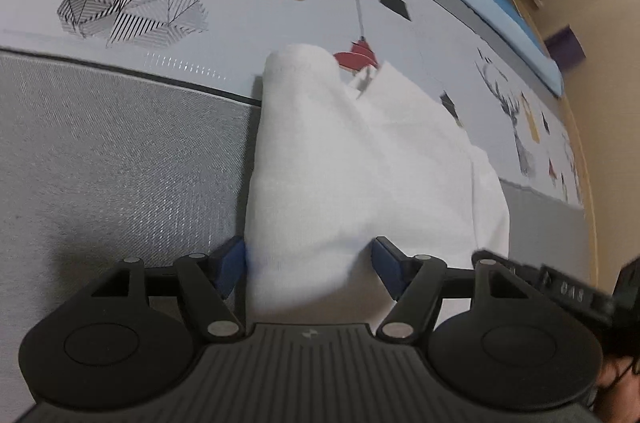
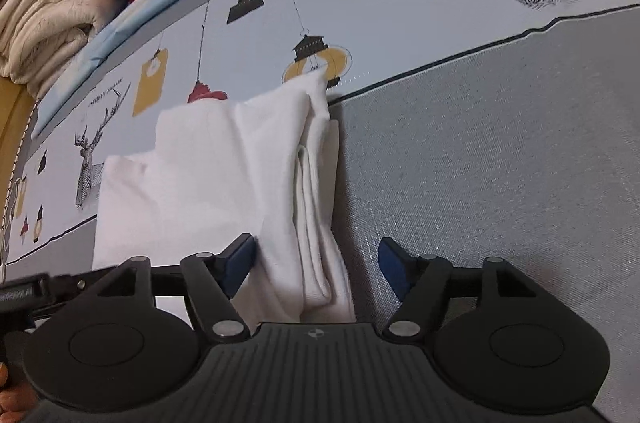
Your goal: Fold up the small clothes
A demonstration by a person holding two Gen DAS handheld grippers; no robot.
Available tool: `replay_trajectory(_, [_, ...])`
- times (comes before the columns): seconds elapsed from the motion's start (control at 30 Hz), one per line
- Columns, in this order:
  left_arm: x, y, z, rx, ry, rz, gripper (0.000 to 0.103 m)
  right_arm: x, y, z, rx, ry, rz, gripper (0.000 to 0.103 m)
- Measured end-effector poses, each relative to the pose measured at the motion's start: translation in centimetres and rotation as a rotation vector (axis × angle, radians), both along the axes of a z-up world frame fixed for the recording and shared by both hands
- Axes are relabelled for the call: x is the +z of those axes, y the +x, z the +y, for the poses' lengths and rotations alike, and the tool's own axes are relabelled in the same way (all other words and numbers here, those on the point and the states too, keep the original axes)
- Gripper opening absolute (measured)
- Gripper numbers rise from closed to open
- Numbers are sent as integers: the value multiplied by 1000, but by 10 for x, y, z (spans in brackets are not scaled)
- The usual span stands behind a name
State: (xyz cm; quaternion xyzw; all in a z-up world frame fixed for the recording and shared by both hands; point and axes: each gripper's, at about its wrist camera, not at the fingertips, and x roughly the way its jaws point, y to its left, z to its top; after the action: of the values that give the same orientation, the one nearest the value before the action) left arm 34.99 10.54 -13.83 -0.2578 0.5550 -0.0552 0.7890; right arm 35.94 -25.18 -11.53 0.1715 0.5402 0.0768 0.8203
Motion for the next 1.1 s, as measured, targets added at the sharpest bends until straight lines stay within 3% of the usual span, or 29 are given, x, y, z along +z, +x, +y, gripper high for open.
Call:
replay_trajectory(0.07, [-5, 5, 2, 24, -8, -3, 72, -2, 1, 0, -6, 16, 3, 68])
replay_trajectory(0.13, [-6, 9, 1, 23, -2, -17, 71, -2, 2, 2, 3, 32, -5, 61])
replay_trajectory(0.17, [-6, 10, 0, 13, 13, -28, 64, -2, 2, 5, 13, 44, -14, 49])
replay_trajectory(0.2, [-5, 11, -3, -3, 29, -42, 59, 0, 2, 7, 22, 48, -24, 42])
replay_trajectory(0.27, [0, 13, -5, -26, 46, -71, 38, 2, 4, 12, 38, 50, -43, 32])
replay_trajectory(0.37, [20, 16, -8, -33, 87, -164, 33, 10, 6, 16, 22, 49, -101, 25])
replay_trajectory(0.43, [41, 14, -10, -23, 126, -257, 34, 21, 7, 18, 10, 70, -177, 23])
replay_trajectory(0.5, [60, 11, -8, 23, 152, -344, 47, 35, 7, 24, 7, 73, -288, 23])
replay_trajectory(0.57, [66, 8, 0, 90, 182, -377, 69, 43, 7, 26, -13, 54, -368, 28])
replay_trajectory(0.67, [50, 11, 10, 80, 135, -255, 71, 39, 15, 20, -94, -43, -344, 51])
replay_trajectory(0.8, [18, 11, 21, 68, 78, -75, 72, 30, 17, 11, -113, -31, -246, 51])
replay_trajectory(0.9, [7, 10, 27, 86, 15, -30, 71, 23, 15, 11, -72, -24, -180, 58])
replay_trajectory(0.97, [2, 9, 25, 70, -5, -10, 64, 16, 8, 17, -43, -41, -121, 58])
replay_trajectory(1.1, [0, 9, 14, 15, 29, -25, 51, 16, 5, 18, -27, -35, -127, 54])
